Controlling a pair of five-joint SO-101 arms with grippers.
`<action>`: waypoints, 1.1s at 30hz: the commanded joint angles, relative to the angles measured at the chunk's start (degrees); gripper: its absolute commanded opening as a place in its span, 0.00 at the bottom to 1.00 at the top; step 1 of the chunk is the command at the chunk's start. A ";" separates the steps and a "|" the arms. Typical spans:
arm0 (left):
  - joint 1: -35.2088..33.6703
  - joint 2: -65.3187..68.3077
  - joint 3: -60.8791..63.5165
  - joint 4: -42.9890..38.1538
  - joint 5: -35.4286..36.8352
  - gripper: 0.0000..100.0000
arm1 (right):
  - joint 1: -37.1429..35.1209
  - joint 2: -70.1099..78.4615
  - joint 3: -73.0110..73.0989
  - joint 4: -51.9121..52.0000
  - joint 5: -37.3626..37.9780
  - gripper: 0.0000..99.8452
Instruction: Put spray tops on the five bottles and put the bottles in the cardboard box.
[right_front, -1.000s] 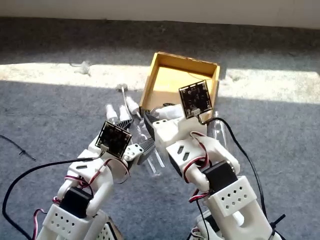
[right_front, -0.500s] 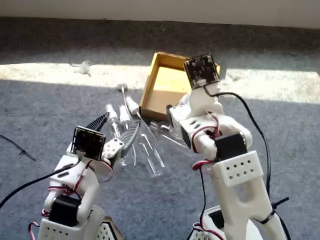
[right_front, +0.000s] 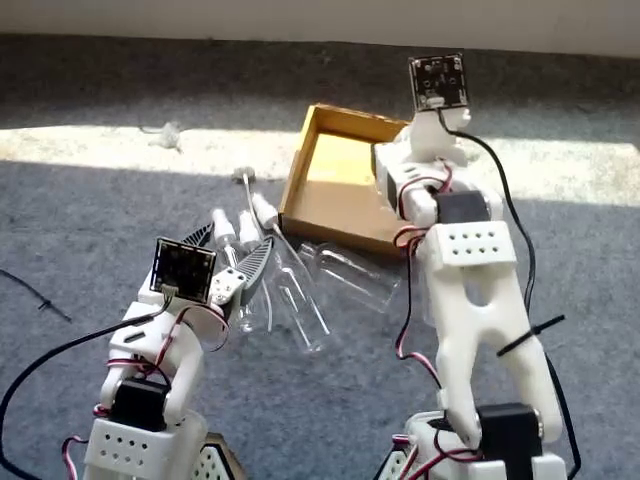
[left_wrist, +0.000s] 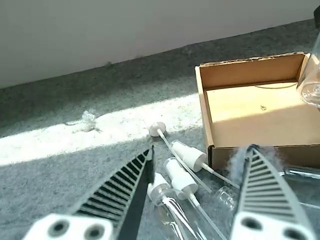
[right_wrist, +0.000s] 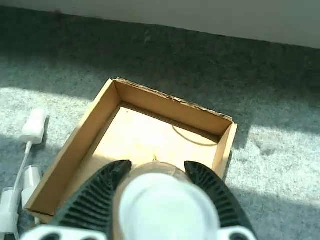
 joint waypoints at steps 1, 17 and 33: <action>0.31 0.31 -0.04 -2.02 -0.44 0.26 | 2.86 6.73 -8.31 -4.18 0.26 0.00; 0.31 0.31 0.57 -2.02 -0.44 0.26 | 5.14 49.01 -59.82 7.96 0.18 0.00; 0.31 0.13 0.57 -1.93 -0.44 0.26 | 5.32 70.37 -92.97 22.64 0.44 0.00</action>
